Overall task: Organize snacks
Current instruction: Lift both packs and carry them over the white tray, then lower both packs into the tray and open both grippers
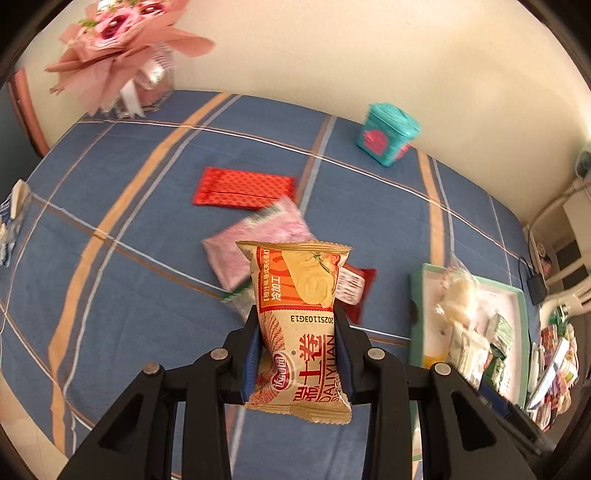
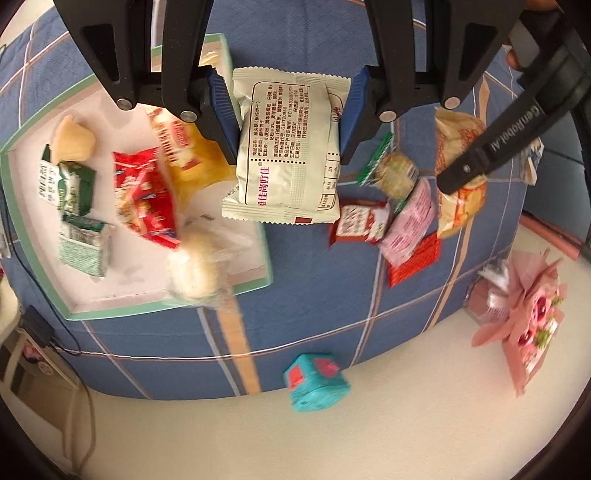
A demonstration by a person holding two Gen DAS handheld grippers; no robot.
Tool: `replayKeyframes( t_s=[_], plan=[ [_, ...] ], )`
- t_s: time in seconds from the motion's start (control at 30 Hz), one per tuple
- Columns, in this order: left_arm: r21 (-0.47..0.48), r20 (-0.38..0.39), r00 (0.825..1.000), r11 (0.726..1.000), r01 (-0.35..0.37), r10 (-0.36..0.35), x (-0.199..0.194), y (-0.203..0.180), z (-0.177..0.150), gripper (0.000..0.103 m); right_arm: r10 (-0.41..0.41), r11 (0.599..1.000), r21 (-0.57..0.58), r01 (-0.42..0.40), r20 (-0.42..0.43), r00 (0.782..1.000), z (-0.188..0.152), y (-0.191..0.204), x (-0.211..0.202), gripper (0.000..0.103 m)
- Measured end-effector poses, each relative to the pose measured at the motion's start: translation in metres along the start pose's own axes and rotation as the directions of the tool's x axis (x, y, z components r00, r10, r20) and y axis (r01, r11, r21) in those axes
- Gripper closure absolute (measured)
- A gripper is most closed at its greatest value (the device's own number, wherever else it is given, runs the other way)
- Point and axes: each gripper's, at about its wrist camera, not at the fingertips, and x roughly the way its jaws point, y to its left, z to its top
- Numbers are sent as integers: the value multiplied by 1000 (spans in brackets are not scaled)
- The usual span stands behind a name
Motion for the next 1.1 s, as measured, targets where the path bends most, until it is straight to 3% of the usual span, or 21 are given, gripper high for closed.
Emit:
replayKeyframes(
  t_s=[0.23, 0.5, 1.1],
  plan=[
    [101, -8, 999, 994, 42, -42, 4, -51, -7, 66, -64, 996, 66, 60, 61, 996, 13, -50, -25, 49],
    [214, 14, 999, 976, 44, -48, 13, -101, -3, 66, -127, 986, 121, 115, 96, 987, 25, -99, -38, 49],
    [304, 72, 997, 953, 4, -27, 62, -145, 11, 66, -145, 982, 132, 133, 79, 986, 54, -120, -13, 49]
  ],
)
